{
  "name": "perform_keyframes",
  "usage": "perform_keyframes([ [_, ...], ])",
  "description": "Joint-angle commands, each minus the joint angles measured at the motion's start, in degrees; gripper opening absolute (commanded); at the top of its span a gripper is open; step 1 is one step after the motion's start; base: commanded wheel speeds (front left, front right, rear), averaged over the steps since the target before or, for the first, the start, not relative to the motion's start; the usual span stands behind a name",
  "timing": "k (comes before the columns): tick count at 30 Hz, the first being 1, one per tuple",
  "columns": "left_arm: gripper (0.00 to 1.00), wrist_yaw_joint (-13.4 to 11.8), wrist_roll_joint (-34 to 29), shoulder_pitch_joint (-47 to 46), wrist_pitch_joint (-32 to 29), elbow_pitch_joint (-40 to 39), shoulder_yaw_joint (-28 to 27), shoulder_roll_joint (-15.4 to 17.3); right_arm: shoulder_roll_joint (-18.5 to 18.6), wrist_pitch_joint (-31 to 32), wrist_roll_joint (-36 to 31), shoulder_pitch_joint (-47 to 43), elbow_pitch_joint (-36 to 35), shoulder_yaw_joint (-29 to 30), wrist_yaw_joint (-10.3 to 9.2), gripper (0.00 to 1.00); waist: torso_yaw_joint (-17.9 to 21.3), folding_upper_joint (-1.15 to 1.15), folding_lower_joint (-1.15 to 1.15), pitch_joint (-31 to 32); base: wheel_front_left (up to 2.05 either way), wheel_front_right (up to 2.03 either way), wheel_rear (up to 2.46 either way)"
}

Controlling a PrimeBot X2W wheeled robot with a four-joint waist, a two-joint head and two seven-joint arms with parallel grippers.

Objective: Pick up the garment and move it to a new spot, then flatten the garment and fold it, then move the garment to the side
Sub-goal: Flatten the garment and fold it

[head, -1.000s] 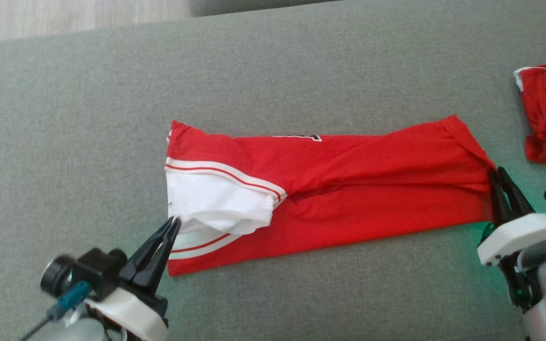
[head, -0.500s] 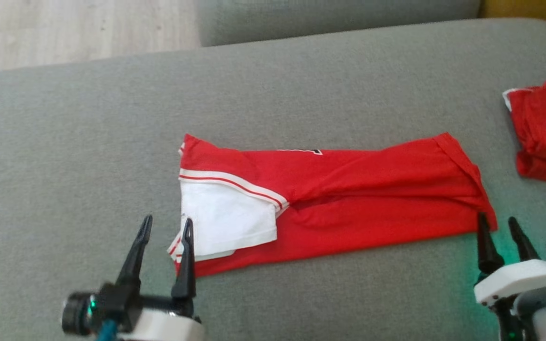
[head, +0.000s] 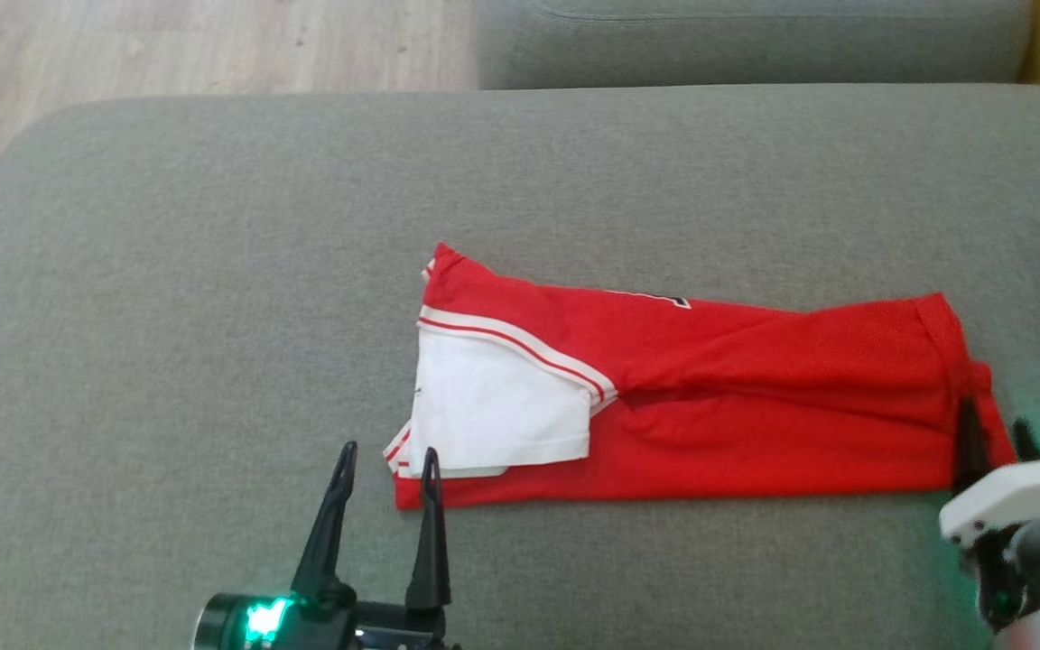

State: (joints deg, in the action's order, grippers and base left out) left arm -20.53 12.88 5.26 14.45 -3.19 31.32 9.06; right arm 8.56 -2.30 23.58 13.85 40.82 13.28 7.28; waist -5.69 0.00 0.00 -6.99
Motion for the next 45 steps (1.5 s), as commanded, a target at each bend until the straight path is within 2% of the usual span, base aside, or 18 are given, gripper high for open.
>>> perform_keyframes([
  [1,1.00,0.70,-1.16,-0.52,0.54,-1.38,-2.44,-1.12,0.49,0.78,-1.22,1.47,0.97,-0.75,0.21,1.00,-0.57,0.00,0.00,0.12,0.00,0.00,0.00],
  [3,1.00,1.61,-2.21,-0.29,0.54,-1.24,-3.15,-1.81,-0.46,2.21,-2.26,1.97,3.93,-0.51,0.21,1.00,-0.80,0.00,0.00,0.23,0.00,0.00,0.00],
  [4,1.00,2.00,-2.58,-0.16,0.54,-1.22,-3.59,-2.12,-0.93,2.81,-2.61,2.12,5.09,-0.52,0.21,0.91,-0.83,0.00,0.00,0.28,0.00,0.00,0.00],
  [5,1.00,2.37,-2.89,-0.01,0.54,-1.20,-4.07,-2.38,-1.40,3.19,-2.82,2.22,5.91,-0.75,0.21,0.34,-0.78,0.00,0.00,0.34,0.00,0.00,0.00],
  [6,1.00,2.73,-3.18,0.16,0.54,-1.17,-4.56,-2.62,-1.88,3.40,-2.78,2.27,6.45,-1.12,0.21,0.00,-0.67,0.00,0.00,0.41,0.00,0.00,0.00],
  [11,1.00,4.40,-4.34,1.09,0.54,-1.15,-6.82,-3.53,-2.69,0.57,-1.45,2.22,5.75,-2.81,0.21,0.00,1.08,0.00,0.00,0.74,0.00,0.00,0.00],
  [15,1.00,5.46,-4.93,1.34,0.54,-1.13,-7.75,-4.04,-1.02,-0.91,-0.83,2.20,4.03,-3.35,0.21,0.00,2.54,0.00,0.00,0.86,0.00,0.00,0.00],
  [21,1.00,7.10,-5.87,1.34,0.54,-0.84,-8.98,-4.94,5.53,-0.28,1.82,2.91,-2.11,-3.06,0.21,0.00,4.98,0.00,0.00,0.58,0.00,0.00,0.00],
  [25,1.00,7.88,-6.24,1.44,0.54,-0.42,-9.83,-5.33,7.57,2.28,6.66,3.05,-10.41,-4.80,0.21,0.00,5.85,0.00,0.00,0.75,0.00,0.00,0.00],
  [29,1.00,8.66,-6.41,1.43,0.54,-0.09,-10.33,-5.64,5.82,5.86,11.79,2.09,-22.02,-9.41,0.21,0.00,5.86,0.00,0.00,1.17,0.00,0.00,0.00],
  [35,1.00,9.69,-6.37,1.15,0.54,0.52,-10.11,-5.97,0.59,9.86,11.18,0.87,-33.95,-20.37,0.21,0.00,3.52,0.00,0.00,1.53,0.00,0.00,0.00],
  [39,1.00,10.17,-6.39,0.84,0.54,0.91,-9.91,-6.08,-2.96,11.97,9.83,1.29,-35.44,-28.48,0.21,0.00,1.06,0.00,0.00,1.19,0.00,0.00,0.00],
  [45,1.00,10.27,-6.18,0.18,0.54,1.22,-9.07,-6.15,-5.07,11.89,8.26,2.47,-30.66,-37.10,0.21,0.00,-3.29,0.00,0.00,0.64,0.00,0.00,0.00],
])
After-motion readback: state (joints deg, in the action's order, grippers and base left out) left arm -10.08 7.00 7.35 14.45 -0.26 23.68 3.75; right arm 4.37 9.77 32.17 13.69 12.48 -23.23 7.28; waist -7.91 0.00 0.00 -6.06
